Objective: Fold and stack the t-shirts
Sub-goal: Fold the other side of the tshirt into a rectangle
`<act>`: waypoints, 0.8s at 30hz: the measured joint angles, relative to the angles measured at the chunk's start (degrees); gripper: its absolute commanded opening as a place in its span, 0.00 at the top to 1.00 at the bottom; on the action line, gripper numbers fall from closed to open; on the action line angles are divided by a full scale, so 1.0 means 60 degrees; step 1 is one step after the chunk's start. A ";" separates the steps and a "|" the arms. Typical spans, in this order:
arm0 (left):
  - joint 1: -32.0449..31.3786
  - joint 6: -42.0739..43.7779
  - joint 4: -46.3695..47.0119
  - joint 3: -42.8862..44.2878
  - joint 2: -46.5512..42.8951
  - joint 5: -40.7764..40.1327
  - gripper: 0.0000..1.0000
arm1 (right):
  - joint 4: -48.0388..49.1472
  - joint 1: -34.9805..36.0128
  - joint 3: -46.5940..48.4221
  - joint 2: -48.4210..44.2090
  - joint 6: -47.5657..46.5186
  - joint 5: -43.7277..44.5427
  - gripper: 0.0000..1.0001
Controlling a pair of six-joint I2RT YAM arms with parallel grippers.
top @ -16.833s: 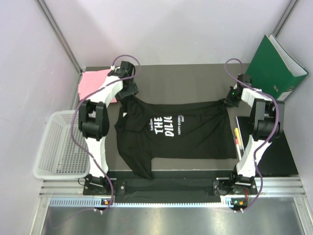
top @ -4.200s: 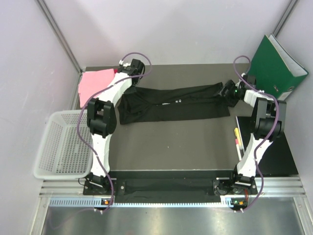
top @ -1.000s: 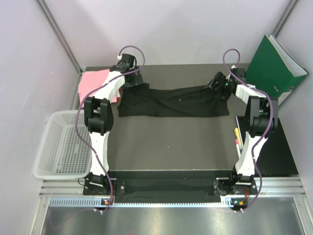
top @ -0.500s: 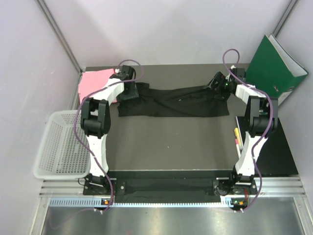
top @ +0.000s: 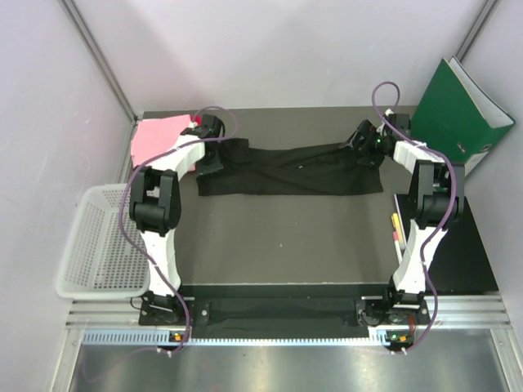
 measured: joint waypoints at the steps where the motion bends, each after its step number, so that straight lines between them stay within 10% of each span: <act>1: 0.0000 -0.0007 -0.0062 -0.0073 -0.0186 -0.0029 1.00 | 0.0000 0.0000 0.0000 0.0000 0.0000 -0.0015 0.01; 15: -0.0011 -0.0335 -0.1220 -0.1111 -0.1628 -0.0186 1.00 | 0.0011 0.0000 -0.0066 0.0084 -0.0069 -0.0073 0.00; 20: -0.0029 -0.0423 -0.1876 -0.1290 -0.1486 -0.0226 0.23 | -0.0011 0.0000 -0.0066 0.0084 -0.0237 -0.0073 0.00; 24: -0.0127 -0.0510 -0.2098 -0.1290 -0.1494 -0.0554 0.11 | -0.0047 0.0000 -0.0066 0.0084 -0.0459 -0.0066 0.00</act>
